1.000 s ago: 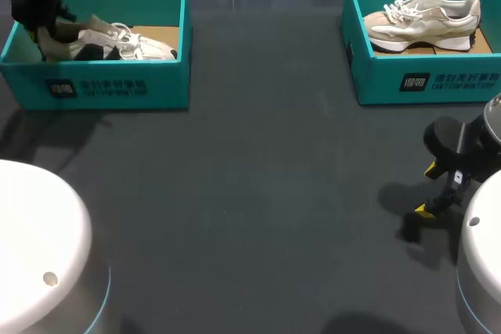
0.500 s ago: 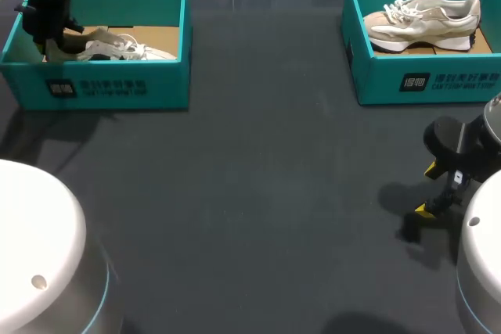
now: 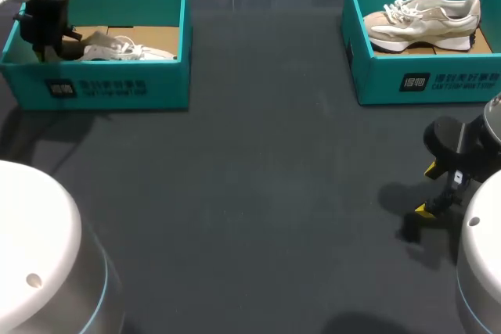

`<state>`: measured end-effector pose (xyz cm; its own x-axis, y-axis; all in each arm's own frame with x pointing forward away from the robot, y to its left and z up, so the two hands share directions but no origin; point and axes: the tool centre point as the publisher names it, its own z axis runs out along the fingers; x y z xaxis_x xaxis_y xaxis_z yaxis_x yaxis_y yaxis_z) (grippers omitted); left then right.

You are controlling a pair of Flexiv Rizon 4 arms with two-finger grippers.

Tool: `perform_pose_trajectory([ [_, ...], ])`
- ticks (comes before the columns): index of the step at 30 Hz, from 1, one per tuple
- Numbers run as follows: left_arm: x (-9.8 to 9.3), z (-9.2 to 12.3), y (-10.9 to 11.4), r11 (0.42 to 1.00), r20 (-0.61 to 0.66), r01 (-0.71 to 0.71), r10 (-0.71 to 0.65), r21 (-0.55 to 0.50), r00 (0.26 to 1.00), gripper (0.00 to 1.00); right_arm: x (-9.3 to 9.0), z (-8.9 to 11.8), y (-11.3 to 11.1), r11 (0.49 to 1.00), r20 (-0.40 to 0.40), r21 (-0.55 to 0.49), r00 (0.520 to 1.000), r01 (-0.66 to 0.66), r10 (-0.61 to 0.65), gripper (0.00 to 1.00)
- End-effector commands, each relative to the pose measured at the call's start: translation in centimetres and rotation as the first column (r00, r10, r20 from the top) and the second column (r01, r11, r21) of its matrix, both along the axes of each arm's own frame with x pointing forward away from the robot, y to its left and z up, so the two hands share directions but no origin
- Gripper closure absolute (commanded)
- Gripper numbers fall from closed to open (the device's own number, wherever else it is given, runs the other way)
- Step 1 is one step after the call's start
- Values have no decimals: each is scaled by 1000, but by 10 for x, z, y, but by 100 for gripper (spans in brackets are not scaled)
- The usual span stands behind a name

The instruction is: Take the shoe out of the shoebox, open the shoe tongue, remove and reinsert the insole, then place the shoe into the shoebox

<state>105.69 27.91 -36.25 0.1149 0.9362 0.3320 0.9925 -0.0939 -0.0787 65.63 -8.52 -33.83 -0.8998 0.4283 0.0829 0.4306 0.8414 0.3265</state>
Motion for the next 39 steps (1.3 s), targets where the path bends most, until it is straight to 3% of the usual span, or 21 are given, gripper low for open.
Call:
perform_pose_trajectory([
  [1, -3, -1, 5, 1000, -2, 2, -2, -5, 1000, 84, -2, 1, 0, 1000, 1, -2, 1000, 1, -1, 0],
  [4, -5, 0, 5, 1000, -5, 4, -4, -10, 1000, 58, -2, 1, 0, 1000, 1, -2, 1000, 1, -1, 0],
  [11, -10, 2, 7, 1000, -1, 4, -5, -19, 1000, 52, -2, 1, 0, 1000, 1, -2, 1000, 1, -1, 0],
  [15, -11, 16, 7, 999, 26, 5, -4, -45, 1000, 47, -2, 1, 0, 1000, 1, -2, 1000, 1, -1, 0],
  [19, -11, 33, 3, 997, 59, 12, -8, -72, 998, 18, -2, 1, 0, 1000, 1, -2, 1000, 1, -1, 0],
  [21, -11, 42, 1, 996, 73, 17, -11, -90, 997, 11, -2, 1, 0, 1000, 1, -2, 1000, 1, -1, 0],
  [28, -15, 81, -9, 987, 91, 50, -36, -154, 995, 0, -2, 1, 0, 1000, 1, -2, 1000, 1, -1, 0],
  [39, -37, 141, -17, 984, 59, 33, -23, -177, 998, 0, -2, 1, 0, 1000, 1, -2, 1000, 1, -1, 0],
])
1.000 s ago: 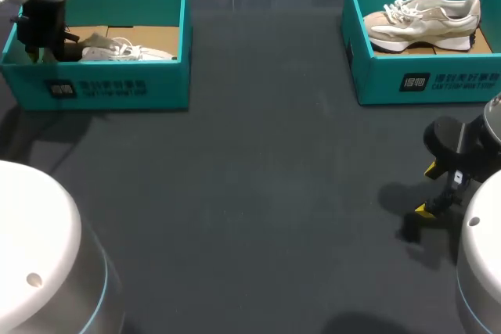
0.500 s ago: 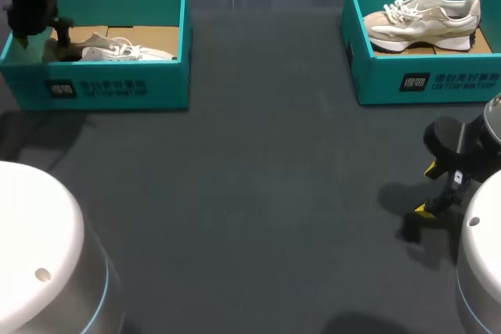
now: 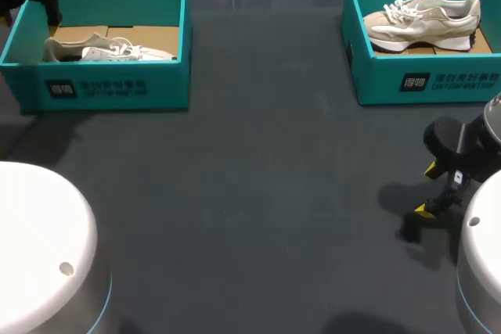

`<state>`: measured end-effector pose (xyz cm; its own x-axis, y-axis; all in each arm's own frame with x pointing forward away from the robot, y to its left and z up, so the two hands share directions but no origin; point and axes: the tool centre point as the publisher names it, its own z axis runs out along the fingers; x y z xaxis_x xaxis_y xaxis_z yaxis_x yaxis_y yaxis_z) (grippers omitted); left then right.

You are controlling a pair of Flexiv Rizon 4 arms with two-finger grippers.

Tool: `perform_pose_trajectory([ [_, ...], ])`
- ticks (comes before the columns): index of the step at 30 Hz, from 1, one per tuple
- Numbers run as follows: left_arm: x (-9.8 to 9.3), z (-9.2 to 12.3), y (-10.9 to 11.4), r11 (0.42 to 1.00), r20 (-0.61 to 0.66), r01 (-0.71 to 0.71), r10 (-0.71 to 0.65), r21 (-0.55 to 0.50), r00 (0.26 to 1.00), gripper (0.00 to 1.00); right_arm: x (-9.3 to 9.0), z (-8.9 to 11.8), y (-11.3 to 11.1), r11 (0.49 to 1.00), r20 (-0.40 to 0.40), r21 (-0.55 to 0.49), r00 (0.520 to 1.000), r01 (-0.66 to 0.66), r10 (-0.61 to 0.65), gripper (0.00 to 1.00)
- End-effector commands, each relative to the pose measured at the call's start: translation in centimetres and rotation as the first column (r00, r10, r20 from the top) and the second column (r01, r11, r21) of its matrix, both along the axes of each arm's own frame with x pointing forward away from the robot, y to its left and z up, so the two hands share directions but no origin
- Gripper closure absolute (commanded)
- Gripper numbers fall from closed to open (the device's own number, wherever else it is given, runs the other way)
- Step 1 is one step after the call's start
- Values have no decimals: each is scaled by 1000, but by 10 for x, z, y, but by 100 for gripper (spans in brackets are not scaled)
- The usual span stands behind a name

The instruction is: Take the shoe out of the shoebox, open the shoe tongue, remove and reinsert the insole, then place the shoe into the shoebox

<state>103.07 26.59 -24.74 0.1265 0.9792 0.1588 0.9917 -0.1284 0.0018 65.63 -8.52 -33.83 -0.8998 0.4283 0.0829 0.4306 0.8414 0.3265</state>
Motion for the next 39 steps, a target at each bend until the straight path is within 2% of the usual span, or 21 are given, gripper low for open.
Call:
perform_pose_trajectory([
  [1, -13, 31, -4, 1000, 0, -7, 7, 10, 1000, 0, -2, 1, 0, 1000, 1, -2, 1000, 1, -1, 0],
  [15, -26, 89, -15, 999, 8, -39, 39, -6, 999, 0, -2, 1, 0, 1000, 1, -2, 1000, 1, -1, 0],
  [25, -26, 89, -15, 999, 8, -39, 39, -6, 999, 0, -2, 1, 0, 1000, 1, -2, 1000, 1, -1, 0],
  [29, -26, 89, -15, 999, 8, -39, 39, -6, 999, 0, 30, 34, -6, 991, -19, -61, 993, 115, -117, 0],
  [34, -26, 89, -15, 999, 8, -39, 39, -6, 999, 0, 64, 79, -22, 974, -16, -116, 981, 192, -195, 0],
  [36, -26, 89, -15, 999, 8, -39, 39, -6, 999, 0, 77, 93, -26, 960, -58, -169, 970, 224, -237, 0],
  [39, -26, 89, -15, 999, 8, -39, 39, -6, 999, 0, 92, 109, -32, 946, -59, -200, 960, 257, -274, 0],
])
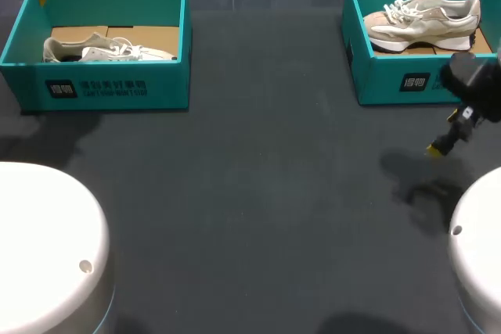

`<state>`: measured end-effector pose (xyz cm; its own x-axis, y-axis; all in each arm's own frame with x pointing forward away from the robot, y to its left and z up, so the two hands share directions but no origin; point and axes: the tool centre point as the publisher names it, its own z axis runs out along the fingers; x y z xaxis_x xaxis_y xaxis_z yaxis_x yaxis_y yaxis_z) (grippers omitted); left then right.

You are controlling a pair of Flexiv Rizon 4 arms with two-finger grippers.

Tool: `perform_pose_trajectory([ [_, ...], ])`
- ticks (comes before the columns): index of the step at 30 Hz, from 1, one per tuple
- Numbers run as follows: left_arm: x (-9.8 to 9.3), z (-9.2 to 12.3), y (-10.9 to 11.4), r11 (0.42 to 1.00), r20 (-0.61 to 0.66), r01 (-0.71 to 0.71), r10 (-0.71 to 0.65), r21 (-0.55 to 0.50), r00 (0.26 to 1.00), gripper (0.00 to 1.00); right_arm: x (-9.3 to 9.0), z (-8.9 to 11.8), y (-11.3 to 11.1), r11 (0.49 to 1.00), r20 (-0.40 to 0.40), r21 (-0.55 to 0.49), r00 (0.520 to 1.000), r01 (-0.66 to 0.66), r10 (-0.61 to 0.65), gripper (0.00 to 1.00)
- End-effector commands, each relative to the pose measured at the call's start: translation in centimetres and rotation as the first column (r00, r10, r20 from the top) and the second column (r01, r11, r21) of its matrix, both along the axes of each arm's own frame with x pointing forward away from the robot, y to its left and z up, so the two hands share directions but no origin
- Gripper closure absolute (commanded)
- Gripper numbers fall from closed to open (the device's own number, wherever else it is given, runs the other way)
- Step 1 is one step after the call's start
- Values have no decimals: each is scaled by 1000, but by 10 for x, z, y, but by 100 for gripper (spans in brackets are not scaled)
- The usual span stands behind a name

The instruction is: Take the shoe out of the shoebox, open the shoe tongue, remove and reinsert the insole, then place the shoe into the shoebox

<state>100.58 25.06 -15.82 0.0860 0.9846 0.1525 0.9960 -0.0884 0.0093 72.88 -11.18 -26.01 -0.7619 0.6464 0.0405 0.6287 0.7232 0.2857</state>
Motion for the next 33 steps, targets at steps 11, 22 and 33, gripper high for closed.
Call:
perform_pose_trajectory([
  [11, -1, 0, 0, 1000, 1, 1, -1, 2, 1000, 0, 49, 48, -22, 975, -90, -169, 983, 143, -160, 0],
  [22, -1, 0, 0, 1000, 1, 1, -1, 2, 1000, 0, 75, 48, -48, 940, -119, -176, 942, 291, -314, 0],
  [33, -1, 0, 0, 1000, 1, 1, -1, 2, 1000, 0, 151, 74, -108, 838, -157, -251, 834, 484, -529, 0],
])
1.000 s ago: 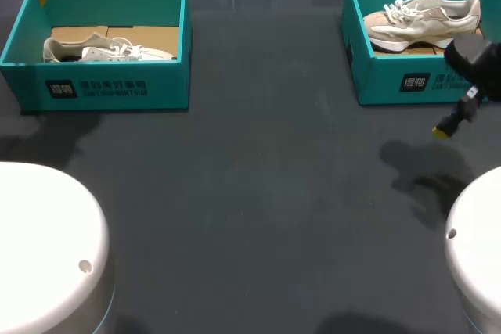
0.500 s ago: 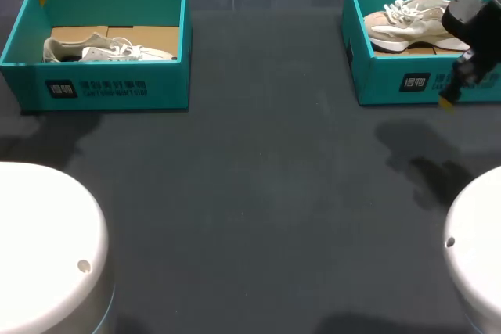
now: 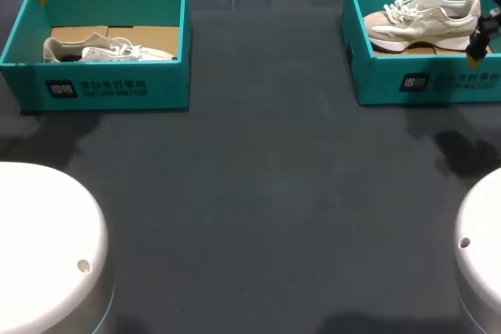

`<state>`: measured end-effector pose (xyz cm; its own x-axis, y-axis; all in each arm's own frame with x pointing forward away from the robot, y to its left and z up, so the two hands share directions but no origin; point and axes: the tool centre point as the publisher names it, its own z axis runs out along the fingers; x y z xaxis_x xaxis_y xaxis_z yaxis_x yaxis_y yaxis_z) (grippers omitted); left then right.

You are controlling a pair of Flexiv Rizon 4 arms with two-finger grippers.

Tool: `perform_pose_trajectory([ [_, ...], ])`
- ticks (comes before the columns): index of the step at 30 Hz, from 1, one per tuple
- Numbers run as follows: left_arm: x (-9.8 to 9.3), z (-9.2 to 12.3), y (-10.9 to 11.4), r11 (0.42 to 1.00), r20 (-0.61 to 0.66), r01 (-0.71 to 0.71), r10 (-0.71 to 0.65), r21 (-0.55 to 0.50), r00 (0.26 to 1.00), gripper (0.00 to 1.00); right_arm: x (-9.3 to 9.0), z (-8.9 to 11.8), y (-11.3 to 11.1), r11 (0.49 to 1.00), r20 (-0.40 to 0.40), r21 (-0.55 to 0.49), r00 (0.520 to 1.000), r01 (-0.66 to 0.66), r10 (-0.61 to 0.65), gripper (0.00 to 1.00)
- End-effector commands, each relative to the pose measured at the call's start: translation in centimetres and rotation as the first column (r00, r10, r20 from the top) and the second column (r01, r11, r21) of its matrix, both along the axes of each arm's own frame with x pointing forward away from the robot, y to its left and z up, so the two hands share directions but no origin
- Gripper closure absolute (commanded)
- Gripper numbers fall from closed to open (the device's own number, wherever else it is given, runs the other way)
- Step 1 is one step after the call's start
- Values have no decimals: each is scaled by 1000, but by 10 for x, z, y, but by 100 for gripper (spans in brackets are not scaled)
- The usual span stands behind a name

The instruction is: Take the shoe out of the shoebox, open the shoe tongue, remove and reinsert the insole, then place the shoe into the shoebox

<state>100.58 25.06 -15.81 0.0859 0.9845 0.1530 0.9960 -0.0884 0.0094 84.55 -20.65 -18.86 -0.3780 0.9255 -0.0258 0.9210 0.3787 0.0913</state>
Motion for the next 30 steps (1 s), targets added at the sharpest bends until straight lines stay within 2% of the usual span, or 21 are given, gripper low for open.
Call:
perform_pose_trajectory([
  [1, -1, 0, 0, 1000, 1, 1, -1, 1, 1000, 0, 34, 2, -13, 997, -100, -18, 992, 71, -72, 0],
  [13, -1, 0, 0, 1000, 1, 1, -1, 1, 1000, 0, 34, 2, -13, 997, -100, -18, 992, 71, -72, 0],
  [16, -1, 0, 0, 1000, 1, 1, -1, 1, 1000, 0, 63, 5, -8, 978, -96, -95, 976, 188, -197, 0],
  [18, -1, 0, 0, 1000, 1, 1, -1, 1, 1000, 0, 79, 6, -7, 975, -91, -87, 973, 204, -212, 0],
  [19, -1, 0, 0, 1000, 1, 1, -1, 1, 1000, 0, 91, 6, -5, 957, -94, -130, 957, 261, -274, 0],
  [26, -1, 0, 0, 1000, 1, 1, -1, 1, 1000, 0, 159, 11, 8, 907, -36, -214, 925, 362, -378, 0],
  [27, -1, 0, 0, 1000, 1, 1, -1, 1, 1000, 0, 167, 9, 6, 894, -53, -236, 914, 380, -403, 0],
  [30, -1, 0, 0, 1000, 1, 1, -1, 1, 1000, 0, 167, 9, 6, 894, -53, -236, 914, 380, -403, 0],
])
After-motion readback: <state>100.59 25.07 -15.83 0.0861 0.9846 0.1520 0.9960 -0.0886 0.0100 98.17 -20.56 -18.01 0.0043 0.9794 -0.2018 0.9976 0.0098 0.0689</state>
